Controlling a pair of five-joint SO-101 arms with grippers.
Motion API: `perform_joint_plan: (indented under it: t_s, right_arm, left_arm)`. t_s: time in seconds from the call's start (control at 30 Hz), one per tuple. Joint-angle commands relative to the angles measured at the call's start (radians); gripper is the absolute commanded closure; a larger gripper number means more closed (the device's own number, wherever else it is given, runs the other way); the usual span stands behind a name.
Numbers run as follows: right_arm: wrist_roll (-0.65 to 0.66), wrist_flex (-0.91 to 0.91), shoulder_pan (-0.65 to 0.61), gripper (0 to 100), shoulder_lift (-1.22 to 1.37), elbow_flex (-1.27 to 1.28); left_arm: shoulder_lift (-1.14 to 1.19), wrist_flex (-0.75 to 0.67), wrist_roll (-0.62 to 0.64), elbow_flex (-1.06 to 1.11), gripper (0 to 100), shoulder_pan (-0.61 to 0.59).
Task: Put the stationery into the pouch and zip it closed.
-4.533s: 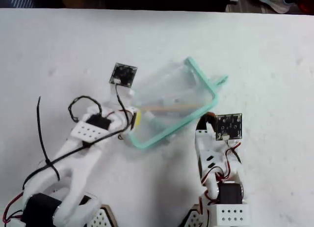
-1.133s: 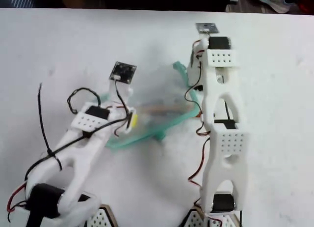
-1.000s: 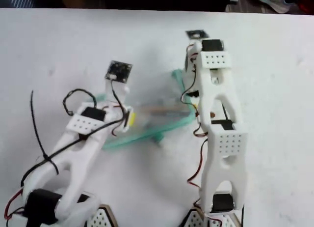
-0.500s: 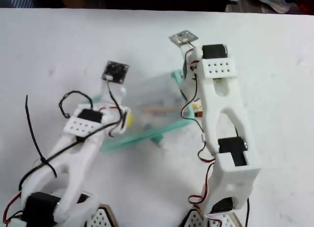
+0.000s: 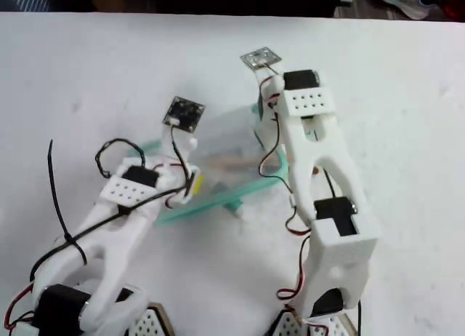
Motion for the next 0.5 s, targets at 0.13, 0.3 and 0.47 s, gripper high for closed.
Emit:
perform_joint_plan:
  t_s: [0.13, 0.3, 0.47]
  right_arm:
    - [-0.008, -0.045, -0.012, 78.9, 0.151, -0.063]
    - [-0.008, 0.015, -0.01, 78.9, 0.303, -0.176]
    - [0.002, 0.031, -0.008, 79.0, 0.453, -0.298]
  left_arm:
    - [-0.039, -0.023, -0.009, -0.008, 79, 0.016]
    - [-0.039, -0.023, -0.009, -0.009, 79, 0.018]
    - [-0.039, -0.023, -0.009, -0.009, 79, 0.018]
